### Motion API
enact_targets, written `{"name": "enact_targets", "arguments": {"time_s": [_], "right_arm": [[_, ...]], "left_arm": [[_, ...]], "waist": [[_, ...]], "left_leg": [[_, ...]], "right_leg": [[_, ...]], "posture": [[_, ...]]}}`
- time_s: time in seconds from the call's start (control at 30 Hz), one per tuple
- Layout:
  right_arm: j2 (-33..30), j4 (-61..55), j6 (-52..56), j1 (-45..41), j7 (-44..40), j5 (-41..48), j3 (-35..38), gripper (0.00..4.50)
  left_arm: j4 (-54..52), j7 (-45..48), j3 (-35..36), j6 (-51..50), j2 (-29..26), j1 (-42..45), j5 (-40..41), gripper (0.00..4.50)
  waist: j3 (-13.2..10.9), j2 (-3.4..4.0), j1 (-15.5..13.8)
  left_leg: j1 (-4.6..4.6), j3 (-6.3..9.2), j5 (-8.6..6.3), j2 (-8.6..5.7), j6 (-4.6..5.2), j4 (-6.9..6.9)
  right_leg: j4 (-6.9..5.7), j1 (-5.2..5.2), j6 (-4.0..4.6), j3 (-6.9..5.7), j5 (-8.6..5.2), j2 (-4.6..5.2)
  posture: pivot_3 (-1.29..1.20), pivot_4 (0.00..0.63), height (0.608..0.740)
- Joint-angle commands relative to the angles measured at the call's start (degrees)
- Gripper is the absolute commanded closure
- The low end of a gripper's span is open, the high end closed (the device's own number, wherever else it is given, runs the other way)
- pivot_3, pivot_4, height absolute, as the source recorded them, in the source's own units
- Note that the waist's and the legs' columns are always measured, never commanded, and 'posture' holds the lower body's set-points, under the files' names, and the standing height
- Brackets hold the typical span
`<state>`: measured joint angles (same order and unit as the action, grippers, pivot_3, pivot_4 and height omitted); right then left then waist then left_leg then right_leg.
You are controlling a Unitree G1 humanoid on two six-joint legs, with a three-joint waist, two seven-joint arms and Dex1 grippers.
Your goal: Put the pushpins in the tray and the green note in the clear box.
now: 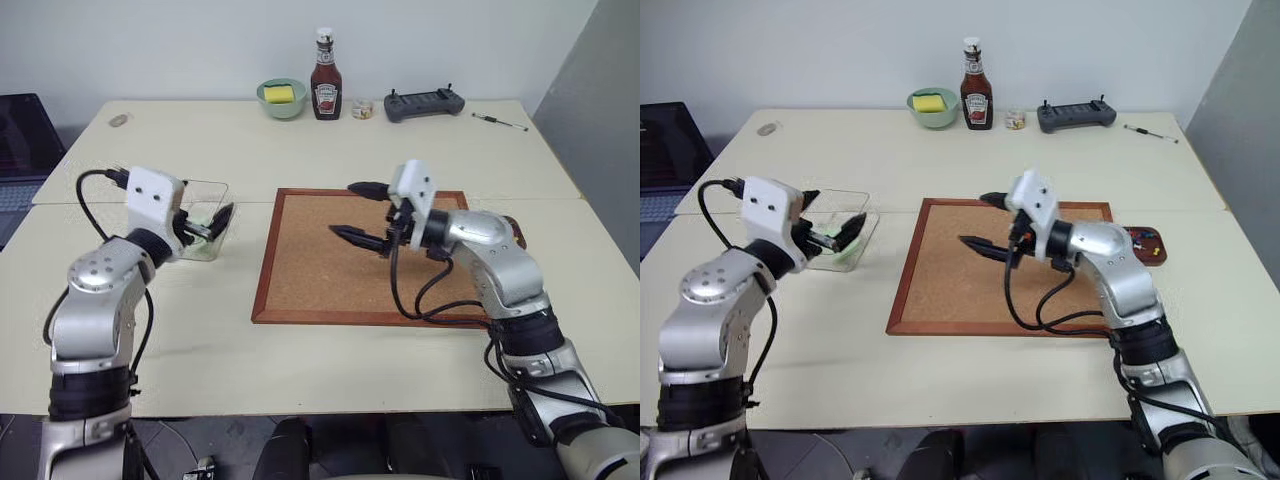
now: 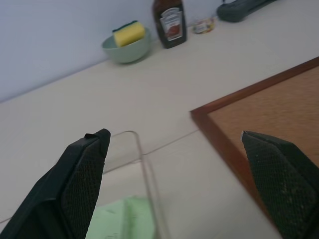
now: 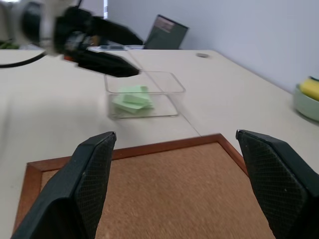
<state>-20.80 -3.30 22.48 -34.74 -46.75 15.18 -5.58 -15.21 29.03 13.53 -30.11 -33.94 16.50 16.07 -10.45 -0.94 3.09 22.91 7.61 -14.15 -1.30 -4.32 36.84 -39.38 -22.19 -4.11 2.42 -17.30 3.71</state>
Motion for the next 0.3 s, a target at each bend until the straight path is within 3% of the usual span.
{"name": "enact_targets", "arguments": {"time_s": [0.03,0.13,0.3], "right_arm": [[-3.47,-5.43,0.94,5.97,0.79,2.12,4.54,0.42],[-7.54,-8.15,3.02,11.54,-0.11,3.43,6.73,0.42],[-9.69,-8.73,2.79,13.44,1.03,3.46,8.11,0.42]], "left_arm": [[-7.07,2.74,-1.02,-1.16,0.68,-2.95,4.22,0.05],[-8.51,4.24,-1.74,-1.78,1.57,-4.07,6.76,0.05],[-6.91,6.03,-1.68,-0.45,1.60,-2.85,8.45,0.05]], "waist": [[0.00,-0.01,-0.18],[0.00,0.00,-0.33],[-0.01,0.00,0.27]], "left_leg": [[0.01,-0.01,0.00,0.00,0.00,0.00],[0.00,-0.04,0.00,0.01,0.01,0.01],[-0.10,-0.14,0.00,0.11,0.02,0.01]], "right_leg": [[0.03,0.00,0.00,0.00,0.00,0.00],[0.05,0.05,0.00,0.00,0.00,-0.01],[0.08,0.10,-0.01,0.10,0.00,-0.13]], "posture": [[0.00,0.150,0.740],[0.00,0.150,0.740],[0.00,0.150,0.740]]}}
